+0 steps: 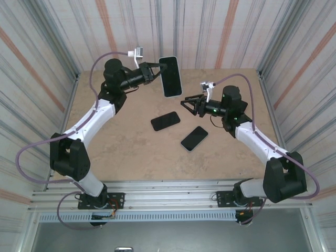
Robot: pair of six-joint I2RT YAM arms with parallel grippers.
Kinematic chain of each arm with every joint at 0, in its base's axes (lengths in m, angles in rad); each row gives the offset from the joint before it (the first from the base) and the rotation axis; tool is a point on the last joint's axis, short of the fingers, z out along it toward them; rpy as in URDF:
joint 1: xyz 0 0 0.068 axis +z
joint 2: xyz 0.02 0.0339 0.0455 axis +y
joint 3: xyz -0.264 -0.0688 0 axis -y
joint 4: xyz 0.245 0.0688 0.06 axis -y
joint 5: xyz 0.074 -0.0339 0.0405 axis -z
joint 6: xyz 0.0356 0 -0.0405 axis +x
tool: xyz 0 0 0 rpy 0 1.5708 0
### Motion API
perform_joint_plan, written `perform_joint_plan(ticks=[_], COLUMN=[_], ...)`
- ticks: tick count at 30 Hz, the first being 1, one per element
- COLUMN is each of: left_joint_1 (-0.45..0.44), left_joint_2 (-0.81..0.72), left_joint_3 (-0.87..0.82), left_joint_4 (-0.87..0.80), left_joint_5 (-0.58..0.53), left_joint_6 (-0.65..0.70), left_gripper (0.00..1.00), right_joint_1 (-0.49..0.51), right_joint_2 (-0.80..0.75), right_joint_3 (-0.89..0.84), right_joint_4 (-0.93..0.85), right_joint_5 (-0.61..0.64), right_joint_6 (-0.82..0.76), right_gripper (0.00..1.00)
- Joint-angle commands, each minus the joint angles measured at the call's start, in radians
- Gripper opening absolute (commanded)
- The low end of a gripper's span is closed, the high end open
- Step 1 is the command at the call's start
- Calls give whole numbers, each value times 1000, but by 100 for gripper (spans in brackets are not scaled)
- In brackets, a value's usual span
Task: Take the phone out of the phone case
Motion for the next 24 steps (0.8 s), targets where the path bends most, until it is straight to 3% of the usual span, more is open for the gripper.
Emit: perform_joint_plan(ticks=[1,5,8,14,24], left_joint_1=[24,28,29,29,24], left_joint_2=[-15,2,0,-8,6], left_joint_3=[67,104,119,123,123], left_joint_4=[-5,-26,-51,-60,-36], left_joint_5=[170,260,292,311,314], left_joint_6=[153,238,287,321,283], left_gripper=[0,0,0,0,0], right_joint_1=[4,33,35,39,49], right_joint_2=[-29,-8,22,101,148], right_joint_3=[88,176,224,334,385], right_joint_4=[-178,-377,-440,-548,-541], right_joint_5=[-197,-221,-230,-272,-315], right_joint_6=[-235,-465,-539,-612,-620], right_gripper=[55,54,50,48,35])
